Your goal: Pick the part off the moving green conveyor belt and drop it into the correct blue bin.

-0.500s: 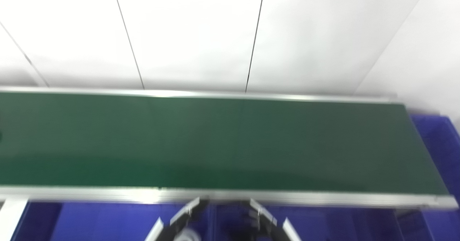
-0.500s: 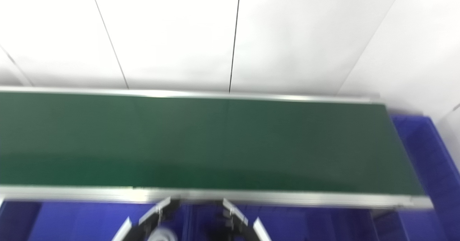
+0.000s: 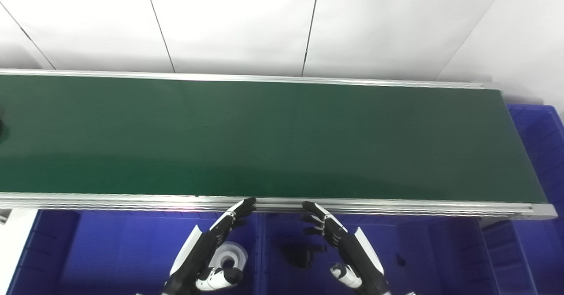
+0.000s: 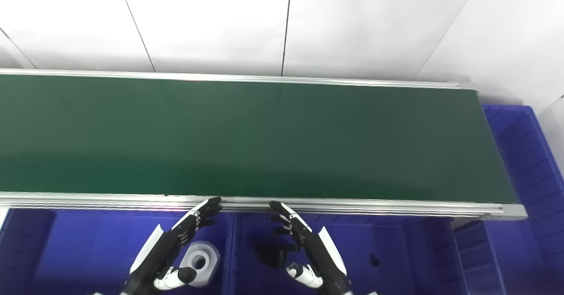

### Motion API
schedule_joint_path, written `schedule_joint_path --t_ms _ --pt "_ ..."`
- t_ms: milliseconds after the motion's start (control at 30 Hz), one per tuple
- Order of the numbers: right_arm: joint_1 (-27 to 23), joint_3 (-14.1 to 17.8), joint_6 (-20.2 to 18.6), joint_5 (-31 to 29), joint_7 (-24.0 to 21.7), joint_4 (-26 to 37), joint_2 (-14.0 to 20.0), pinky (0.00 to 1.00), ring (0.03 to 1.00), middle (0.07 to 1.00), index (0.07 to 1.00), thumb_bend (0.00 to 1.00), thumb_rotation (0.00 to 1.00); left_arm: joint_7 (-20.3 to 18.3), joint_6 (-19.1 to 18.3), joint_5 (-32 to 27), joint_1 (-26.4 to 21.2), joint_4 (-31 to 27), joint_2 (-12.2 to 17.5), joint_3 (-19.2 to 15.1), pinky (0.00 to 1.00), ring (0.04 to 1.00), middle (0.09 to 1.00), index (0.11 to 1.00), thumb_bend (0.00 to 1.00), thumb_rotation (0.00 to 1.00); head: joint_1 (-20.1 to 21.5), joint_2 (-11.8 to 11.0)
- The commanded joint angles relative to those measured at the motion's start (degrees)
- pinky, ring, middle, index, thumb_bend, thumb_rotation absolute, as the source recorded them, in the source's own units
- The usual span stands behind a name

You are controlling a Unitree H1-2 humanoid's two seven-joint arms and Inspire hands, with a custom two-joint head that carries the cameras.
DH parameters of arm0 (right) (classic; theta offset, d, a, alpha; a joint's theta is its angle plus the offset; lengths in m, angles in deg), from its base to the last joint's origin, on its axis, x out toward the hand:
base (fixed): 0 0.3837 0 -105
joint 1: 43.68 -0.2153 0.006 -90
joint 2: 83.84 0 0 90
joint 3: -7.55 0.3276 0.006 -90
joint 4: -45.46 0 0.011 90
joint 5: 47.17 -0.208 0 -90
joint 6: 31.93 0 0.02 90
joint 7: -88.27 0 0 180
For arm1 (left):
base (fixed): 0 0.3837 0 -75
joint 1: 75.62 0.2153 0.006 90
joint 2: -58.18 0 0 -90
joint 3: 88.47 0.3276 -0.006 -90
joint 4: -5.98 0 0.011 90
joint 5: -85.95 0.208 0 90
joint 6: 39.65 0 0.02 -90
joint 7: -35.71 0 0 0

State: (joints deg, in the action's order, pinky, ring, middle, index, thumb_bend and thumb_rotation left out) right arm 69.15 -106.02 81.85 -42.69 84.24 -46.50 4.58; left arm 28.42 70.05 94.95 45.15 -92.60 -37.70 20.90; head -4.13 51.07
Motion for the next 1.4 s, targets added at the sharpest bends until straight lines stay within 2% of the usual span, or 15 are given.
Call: schedule_joint_path --t_ms 0,167,600,733,967,1367 --pt "0.5 0.6 2.9 -0.2 -0.9 1.8 -0.8 0.76 0.854 0.919 0.903 1.0 0.95 -0.1 0.4 0.2 0.7 -1.7 0.0 -0.1 0.87 0.904 0.899 0.9 0.99 0.88 0.0 -0.1" --pt "0.6 1.3 3.0 0.3 -1.6 1.7 -1.4 0.75 0.85 0.917 0.904 1.0 0.96 -0.5 0.6 -0.2 0.6 -1.7 0.0 -0.3 0.87 0.909 0.903 0.902 0.98 0.87 0.1 0.2" --pt "1.4 3.1 1.4 0.3 -3.6 4.7 -2.3 0.75 0.848 0.911 0.903 1.0 0.96 -1.3 -1.7 -0.6 0.8 -4.2 -0.1 -0.8 0.87 0.903 0.899 0.898 0.98 0.87 0.3 3.9" --pt "1.3 3.4 1.2 0.7 -3.9 5.1 -2.5 0.74 0.843 0.908 0.899 1.0 0.96 -1.5 -2.0 -0.8 0.6 -4.5 -0.3 -1.0 0.87 0.902 0.899 0.899 0.98 0.87 0.5 4.4" --pt "1.5 3.9 -0.2 0.5 -4.9 6.3 -2.8 0.74 0.847 0.909 0.899 1.0 0.96 -1.9 -2.5 -1.1 0.7 -5.0 -0.2 -1.2 0.86 0.9 0.899 0.898 0.98 0.86 0.8 4.8" --pt "1.7 4.3 0.1 0.8 -5.4 6.1 -3.2 0.74 0.844 0.909 0.902 1.0 0.96 -2.0 -3.0 -1.0 0.8 -5.4 -0.2 -1.1 0.86 0.903 0.901 0.9 0.98 0.87 0.7 4.3"
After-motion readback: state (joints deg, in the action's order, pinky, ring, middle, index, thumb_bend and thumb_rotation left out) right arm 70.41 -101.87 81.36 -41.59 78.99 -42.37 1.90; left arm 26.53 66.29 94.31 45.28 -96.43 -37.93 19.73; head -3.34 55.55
